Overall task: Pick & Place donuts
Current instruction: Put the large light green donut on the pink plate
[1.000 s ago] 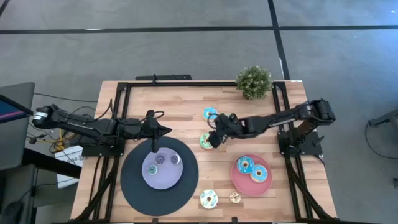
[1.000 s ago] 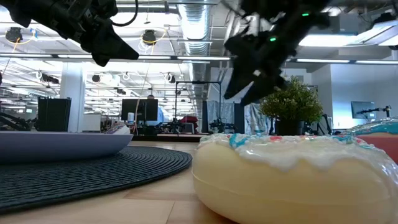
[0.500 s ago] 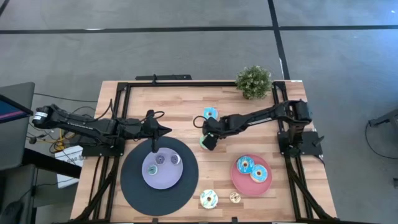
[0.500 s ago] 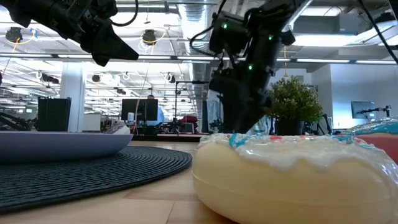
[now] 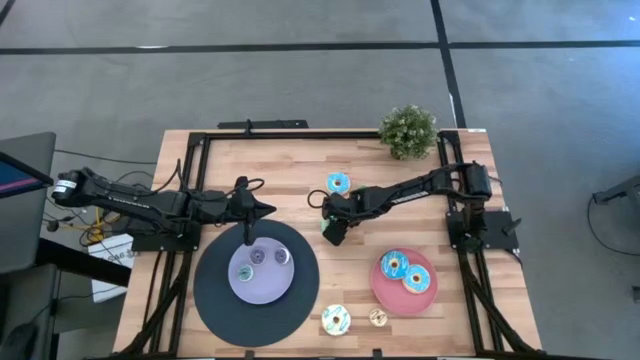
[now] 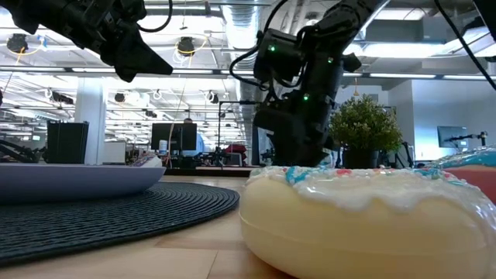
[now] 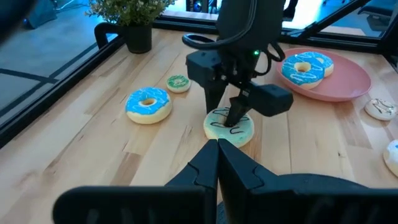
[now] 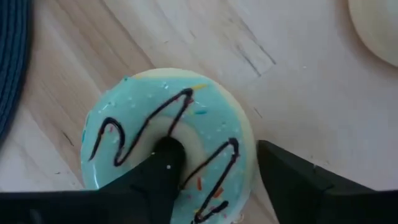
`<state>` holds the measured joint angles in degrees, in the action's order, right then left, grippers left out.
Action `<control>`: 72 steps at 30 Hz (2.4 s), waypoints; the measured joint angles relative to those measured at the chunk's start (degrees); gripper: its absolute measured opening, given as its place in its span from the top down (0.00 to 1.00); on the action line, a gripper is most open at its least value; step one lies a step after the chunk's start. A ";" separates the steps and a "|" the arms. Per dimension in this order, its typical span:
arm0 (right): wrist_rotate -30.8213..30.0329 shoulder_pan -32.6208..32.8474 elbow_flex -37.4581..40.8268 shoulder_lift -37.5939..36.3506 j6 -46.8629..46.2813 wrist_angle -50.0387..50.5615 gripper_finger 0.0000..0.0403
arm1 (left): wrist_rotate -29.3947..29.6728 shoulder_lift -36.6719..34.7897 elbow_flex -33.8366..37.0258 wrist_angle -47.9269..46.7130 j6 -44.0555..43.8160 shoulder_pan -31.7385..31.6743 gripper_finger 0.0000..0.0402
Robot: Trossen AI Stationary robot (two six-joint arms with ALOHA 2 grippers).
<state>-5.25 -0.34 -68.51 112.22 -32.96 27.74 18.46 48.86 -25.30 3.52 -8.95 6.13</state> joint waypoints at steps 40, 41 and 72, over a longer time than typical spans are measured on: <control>-6.17 47.81 4.00 -11.84 -65.62 25.34 0.73 | -0.13 0.00 0.00 0.32 -1.33 0.00 1.00; -5.58 47.67 3.98 -10.92 -65.64 25.38 0.73 | -0.13 0.00 0.00 0.32 -1.33 0.00 1.00; -5.19 47.45 3.76 -11.15 -67.04 28.44 0.46 | -0.11 0.00 0.00 0.27 -1.84 0.00 1.00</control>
<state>-10.44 47.11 -64.75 101.08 -100.01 56.18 18.35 48.86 -25.30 3.79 -10.79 6.13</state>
